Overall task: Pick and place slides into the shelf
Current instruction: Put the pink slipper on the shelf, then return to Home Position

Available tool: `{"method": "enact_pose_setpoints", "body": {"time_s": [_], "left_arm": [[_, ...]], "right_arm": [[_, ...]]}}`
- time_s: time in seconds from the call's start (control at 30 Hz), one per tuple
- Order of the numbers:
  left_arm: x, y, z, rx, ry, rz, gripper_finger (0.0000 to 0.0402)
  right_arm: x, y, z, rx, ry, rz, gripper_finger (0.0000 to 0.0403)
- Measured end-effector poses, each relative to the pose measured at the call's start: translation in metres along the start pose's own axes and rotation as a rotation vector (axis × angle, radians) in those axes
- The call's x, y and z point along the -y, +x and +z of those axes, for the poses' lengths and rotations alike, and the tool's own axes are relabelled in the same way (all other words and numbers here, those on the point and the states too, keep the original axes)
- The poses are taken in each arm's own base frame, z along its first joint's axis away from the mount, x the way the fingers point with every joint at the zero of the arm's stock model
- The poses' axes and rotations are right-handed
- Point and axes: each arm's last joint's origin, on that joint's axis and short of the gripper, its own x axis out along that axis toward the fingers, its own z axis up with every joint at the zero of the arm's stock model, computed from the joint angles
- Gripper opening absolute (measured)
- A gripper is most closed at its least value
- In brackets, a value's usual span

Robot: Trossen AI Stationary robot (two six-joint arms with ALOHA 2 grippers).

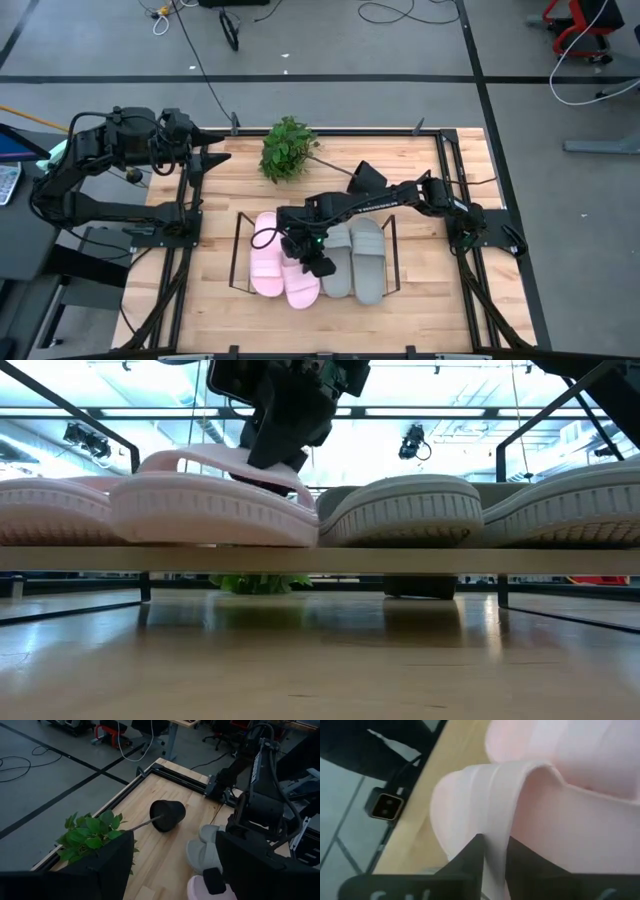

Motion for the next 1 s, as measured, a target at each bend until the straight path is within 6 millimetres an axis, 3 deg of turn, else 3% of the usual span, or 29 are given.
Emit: {"method": "enact_pose_setpoints", "body": {"time_s": [0.77, 1.0], "left_arm": [[0.0, 0.0, 0.0, -0.001, 0.012, 0.0, 0.0286], [0.0, 0.0, -0.001, -0.008, 0.013, -0.001, 0.0286]], "right_arm": [[-0.004, -0.024, 0.0, -0.017, 0.068, -0.141, 0.0131], [-0.012, -0.052, 0.002, 0.01, 0.089, -0.171, 0.014]]}}
